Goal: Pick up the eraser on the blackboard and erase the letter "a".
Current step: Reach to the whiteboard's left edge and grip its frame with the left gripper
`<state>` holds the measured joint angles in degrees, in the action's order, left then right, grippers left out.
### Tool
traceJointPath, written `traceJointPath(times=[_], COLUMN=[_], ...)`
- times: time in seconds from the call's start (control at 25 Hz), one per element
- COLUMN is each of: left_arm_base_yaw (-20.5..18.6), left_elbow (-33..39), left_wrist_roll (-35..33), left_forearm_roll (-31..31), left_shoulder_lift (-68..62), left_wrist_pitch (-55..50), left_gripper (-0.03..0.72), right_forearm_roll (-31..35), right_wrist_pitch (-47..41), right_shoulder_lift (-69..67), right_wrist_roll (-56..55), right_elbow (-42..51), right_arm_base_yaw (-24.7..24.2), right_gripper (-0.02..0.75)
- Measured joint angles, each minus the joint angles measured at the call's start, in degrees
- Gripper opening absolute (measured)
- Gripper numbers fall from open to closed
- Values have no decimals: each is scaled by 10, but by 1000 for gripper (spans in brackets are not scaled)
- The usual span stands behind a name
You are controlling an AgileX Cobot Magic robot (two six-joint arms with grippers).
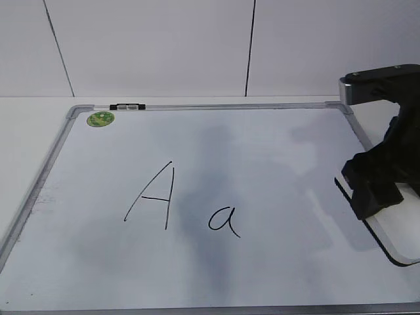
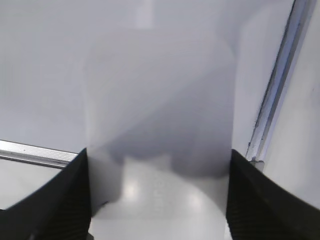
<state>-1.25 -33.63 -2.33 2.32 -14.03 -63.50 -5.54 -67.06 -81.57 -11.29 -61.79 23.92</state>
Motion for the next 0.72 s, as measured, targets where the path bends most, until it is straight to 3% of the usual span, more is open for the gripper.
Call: traceJointPath(times=[0.2,0.44,0.72], left_arm_base_yaw=[5,5,5], left_elbow=[-62,-136,-231], left_wrist_roll=[6,6,6], left_forearm_roll=[7,59,68], left_shoulder_lift=[-148,-349,-574], left_wrist_pitch=[19,34,49], left_gripper=[337,341,341], right_forearm_roll=[0,0,0], right_wrist_pitch=[0,0,0], right_shoulder_lift=[0,0,0], right_wrist_roll=[0,0,0], right_elbow=[0,0,0], right_arm_base_yaw=[0,0,0], right_gripper=[510,510,510])
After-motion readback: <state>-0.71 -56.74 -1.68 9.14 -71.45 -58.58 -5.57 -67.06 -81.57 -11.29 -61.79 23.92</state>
